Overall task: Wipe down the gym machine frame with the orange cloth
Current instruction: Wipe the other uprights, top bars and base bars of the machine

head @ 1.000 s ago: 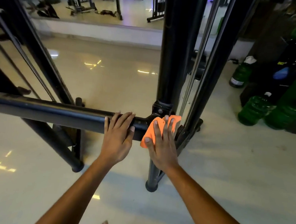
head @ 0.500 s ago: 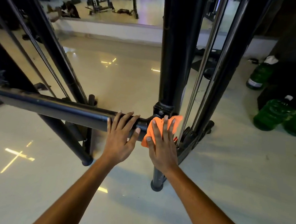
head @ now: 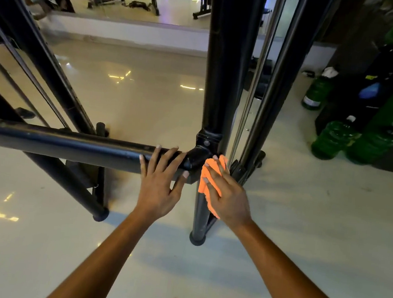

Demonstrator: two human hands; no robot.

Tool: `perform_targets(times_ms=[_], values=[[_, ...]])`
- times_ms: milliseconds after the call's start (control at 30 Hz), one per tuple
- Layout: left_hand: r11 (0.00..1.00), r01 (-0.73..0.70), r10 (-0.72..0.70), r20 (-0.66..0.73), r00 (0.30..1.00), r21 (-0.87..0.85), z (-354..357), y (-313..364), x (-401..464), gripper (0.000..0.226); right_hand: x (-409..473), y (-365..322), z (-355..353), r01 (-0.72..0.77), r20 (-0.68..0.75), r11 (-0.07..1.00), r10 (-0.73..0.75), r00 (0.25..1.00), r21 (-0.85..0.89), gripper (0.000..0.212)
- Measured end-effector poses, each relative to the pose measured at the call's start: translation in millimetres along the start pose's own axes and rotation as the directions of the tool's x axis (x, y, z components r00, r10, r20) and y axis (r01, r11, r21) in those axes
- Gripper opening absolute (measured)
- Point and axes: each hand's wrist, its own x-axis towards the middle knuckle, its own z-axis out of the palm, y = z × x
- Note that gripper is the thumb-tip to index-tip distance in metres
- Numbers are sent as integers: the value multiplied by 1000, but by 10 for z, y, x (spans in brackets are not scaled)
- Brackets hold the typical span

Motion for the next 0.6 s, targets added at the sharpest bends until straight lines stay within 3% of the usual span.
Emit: perform_targets(times_ms=[333,467,600], values=[[984,-146,150,39,988,-101,-89,573,90,49,95,93,-863,-90,-86,996,89,992,2,47],[982,-165,161,-47,986,-88,-419,949,336,52,585,113,-1367,33,-113,999,-31,993,13,49],[979,-205,205,-226,952,25,-918,1395,746,51,1287,17,-2069,202,-206,977,-184,961,71,48]])
